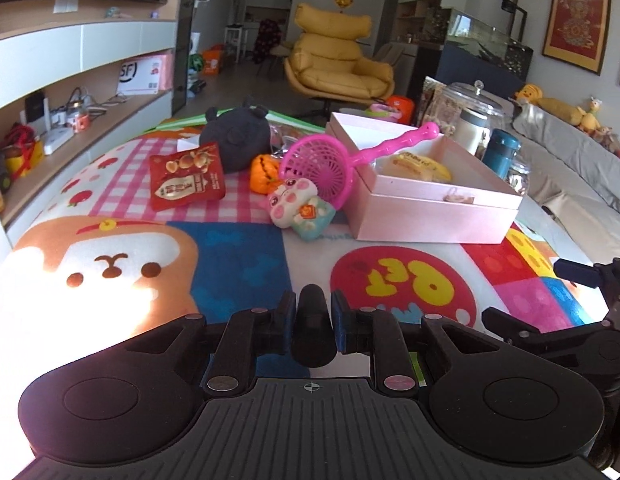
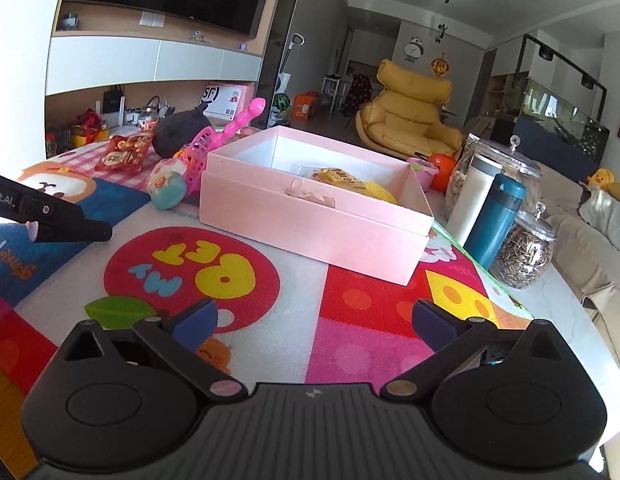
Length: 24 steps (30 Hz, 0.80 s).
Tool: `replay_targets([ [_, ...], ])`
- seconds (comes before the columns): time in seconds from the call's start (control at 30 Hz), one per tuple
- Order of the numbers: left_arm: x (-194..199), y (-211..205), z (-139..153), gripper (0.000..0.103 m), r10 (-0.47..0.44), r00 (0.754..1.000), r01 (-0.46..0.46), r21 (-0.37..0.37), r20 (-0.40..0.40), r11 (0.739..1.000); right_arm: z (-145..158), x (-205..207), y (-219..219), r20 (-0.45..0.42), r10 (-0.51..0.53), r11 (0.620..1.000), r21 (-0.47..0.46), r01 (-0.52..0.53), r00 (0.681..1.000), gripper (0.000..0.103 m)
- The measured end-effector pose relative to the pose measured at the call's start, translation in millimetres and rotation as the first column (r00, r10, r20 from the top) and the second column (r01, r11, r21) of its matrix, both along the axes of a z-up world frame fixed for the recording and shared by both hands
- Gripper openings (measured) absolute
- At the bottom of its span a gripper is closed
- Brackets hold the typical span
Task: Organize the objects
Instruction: 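Grasp the black marker with the left gripper and carry it toward the box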
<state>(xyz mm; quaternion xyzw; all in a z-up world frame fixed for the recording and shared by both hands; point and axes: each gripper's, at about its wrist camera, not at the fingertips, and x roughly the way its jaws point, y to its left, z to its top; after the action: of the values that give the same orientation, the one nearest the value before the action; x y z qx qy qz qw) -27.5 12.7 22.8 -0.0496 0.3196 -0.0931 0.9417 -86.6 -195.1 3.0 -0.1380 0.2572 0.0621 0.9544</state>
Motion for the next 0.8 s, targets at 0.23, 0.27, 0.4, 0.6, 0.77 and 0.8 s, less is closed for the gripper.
replay_targets([
  [0.23, 15.8, 5.2, -3.9, 0.012, -0.014, 1.000, 0.014, -0.023, -0.013, 1.000, 4.5, 29.3, 9.4, -0.092, -0.007, 1.000, 0.026, 0.010, 0.996, 0.103],
  [0.27, 18.6, 6.1, -5.1, 0.012, -0.015, 1.000, 0.015, -0.021, -0.021, 1.000, 5.9, 33.3, 13.4, -0.094, -0.005, 1.000, 0.026, 0.008, 0.996, 0.103],
  [0.4, 20.9, 11.1, -8.2, 0.012, -0.011, 0.999, 0.010, -0.015, -0.036, 1.000, 7.9, 40.1, 28.9, -0.097, 0.013, 1.000, 0.029, -0.010, 0.995, 0.103],
  [0.6, 16.8, 16.8, -5.5, 0.013, 0.005, 1.000, -0.005, -0.008, -0.025, 1.000, 0.7, 43.8, 49.2, -0.122, 0.040, 0.999, 0.034, -0.036, 0.992, 0.103],
  [0.77, 21.3, 20.2, -4.2, 0.013, 0.019, 0.999, -0.019, -0.008, -0.030, 1.000, -3.7, 37.9, 58.5, -0.127, 0.055, 0.998, 0.016, -0.053, 0.990, 0.103],
  [0.8, 21.3, 21.5, -4.3, 0.013, 0.021, 0.999, -0.022, -0.011, -0.032, 1.000, -4.0, 37.1, 58.4, -0.122, 0.053, 0.999, 0.013, -0.052, 0.991, 0.103],
])
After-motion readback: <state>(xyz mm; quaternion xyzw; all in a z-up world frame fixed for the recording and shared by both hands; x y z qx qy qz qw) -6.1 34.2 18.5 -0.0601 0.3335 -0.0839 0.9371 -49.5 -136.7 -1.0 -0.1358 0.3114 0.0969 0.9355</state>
